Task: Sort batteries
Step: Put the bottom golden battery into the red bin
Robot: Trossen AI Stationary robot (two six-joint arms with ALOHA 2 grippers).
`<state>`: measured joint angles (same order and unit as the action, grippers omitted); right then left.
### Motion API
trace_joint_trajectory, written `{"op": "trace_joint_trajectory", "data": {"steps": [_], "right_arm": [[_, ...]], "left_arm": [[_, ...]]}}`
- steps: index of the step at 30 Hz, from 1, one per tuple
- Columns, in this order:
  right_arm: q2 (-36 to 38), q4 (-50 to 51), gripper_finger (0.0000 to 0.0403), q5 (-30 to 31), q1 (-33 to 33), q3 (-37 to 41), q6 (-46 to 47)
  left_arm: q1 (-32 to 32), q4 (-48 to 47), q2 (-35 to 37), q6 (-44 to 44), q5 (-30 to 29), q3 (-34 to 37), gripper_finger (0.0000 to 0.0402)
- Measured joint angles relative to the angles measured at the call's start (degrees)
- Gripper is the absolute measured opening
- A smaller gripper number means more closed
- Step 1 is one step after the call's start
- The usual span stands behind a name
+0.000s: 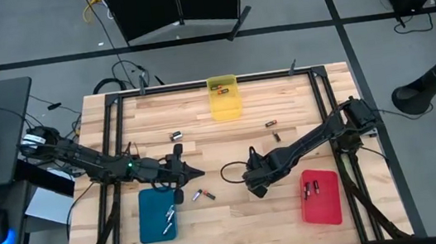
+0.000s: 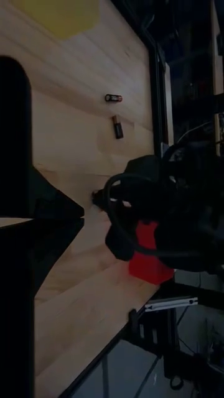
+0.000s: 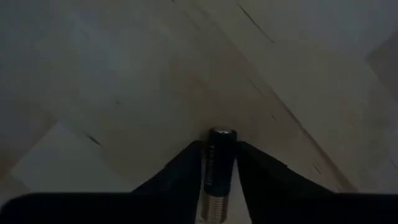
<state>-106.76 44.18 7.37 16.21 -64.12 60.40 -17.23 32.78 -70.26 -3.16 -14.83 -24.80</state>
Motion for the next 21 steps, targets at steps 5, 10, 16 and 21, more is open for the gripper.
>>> {"op": "trace_joint_trajectory", "data": {"steps": [5, 10, 16, 21], "right_arm": [[1.53, 2.24, 0.0052, -0.21, -0.05, -0.24, -0.65], [4.51, 6.37, 0.0053, -2.49, 0.09, -4.67, -0.23], [9.76, 16.93, 0.0053, -4.26, 4.05, -13.01, 10.67], [12.62, 30.5, 0.0053, -8.89, 12.41, -14.63, 29.04]], "left_arm": [[0.0, -0.02, -0.01, -0.21, -1.13, 0.0, 0.0007], [0.15, 0.24, -0.02, -0.19, -5.82, 0.0, 0.0007], [3.76, 0.2, -0.02, -1.78, -8.2, 0.0, 0.0006], [7.04, 0.66, -0.66, -1.54, -5.37, 0.74, 0.0006]]}}
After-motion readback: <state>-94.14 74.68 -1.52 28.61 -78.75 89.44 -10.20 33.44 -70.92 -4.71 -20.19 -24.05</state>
